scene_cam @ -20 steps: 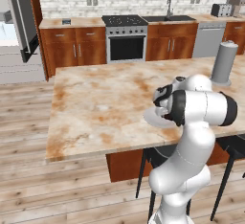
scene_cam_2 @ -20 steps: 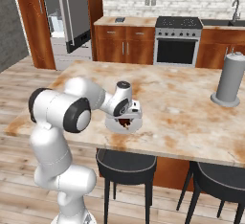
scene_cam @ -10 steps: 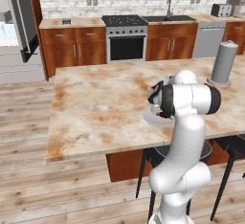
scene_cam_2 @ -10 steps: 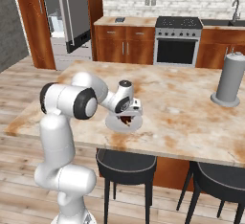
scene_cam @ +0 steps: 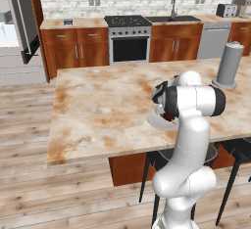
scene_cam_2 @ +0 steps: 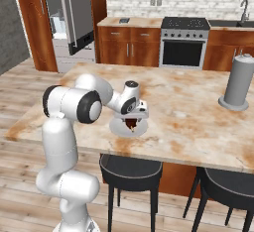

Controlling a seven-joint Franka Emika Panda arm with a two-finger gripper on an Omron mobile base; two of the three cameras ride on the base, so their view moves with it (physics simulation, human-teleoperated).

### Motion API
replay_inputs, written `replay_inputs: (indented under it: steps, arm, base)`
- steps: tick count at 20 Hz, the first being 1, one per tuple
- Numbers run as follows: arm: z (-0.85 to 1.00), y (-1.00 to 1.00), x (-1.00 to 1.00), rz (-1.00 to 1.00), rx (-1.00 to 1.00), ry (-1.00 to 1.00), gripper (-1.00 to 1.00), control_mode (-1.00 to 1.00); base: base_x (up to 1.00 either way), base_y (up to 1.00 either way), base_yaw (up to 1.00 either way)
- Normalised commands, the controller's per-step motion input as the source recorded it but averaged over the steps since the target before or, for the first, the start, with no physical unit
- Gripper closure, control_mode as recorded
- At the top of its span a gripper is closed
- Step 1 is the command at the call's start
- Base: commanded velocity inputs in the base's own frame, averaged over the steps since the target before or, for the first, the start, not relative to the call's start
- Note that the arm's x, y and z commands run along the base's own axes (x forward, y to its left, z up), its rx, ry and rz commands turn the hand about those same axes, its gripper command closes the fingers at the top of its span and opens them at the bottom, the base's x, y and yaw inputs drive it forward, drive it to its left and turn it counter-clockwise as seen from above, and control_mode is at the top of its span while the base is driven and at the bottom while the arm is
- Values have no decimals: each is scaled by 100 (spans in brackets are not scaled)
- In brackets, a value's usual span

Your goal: Take the steak from the fridge and place it on the digital scale on the counter by the fridge. Wait a few seconds for a reading, then move it to the plate on the dining counter.

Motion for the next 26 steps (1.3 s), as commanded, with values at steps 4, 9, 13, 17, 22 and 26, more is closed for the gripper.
replay_inputs:
  steps: [4,9,13,17,22,26]
  arm:
    - [40,1,-30,0,0,-7,-100,-100]
    - [99,3,-82,0,0,-20,-100,-100]
    - [100,29,-88,0,0,-8,-100,-100]
    - [86,60,-94,0,0,-1,-100,-100]
    - [61,95,-89,0,-1,1,-100,-100]
    - [49,100,-80,0,-2,7,-100,-100]
  base:
    - [0,0,0]
    - [0,0,0]
    - [0,0,0]
    - [0,0,0]
    - [0,0,0]
    - [0,0,0]
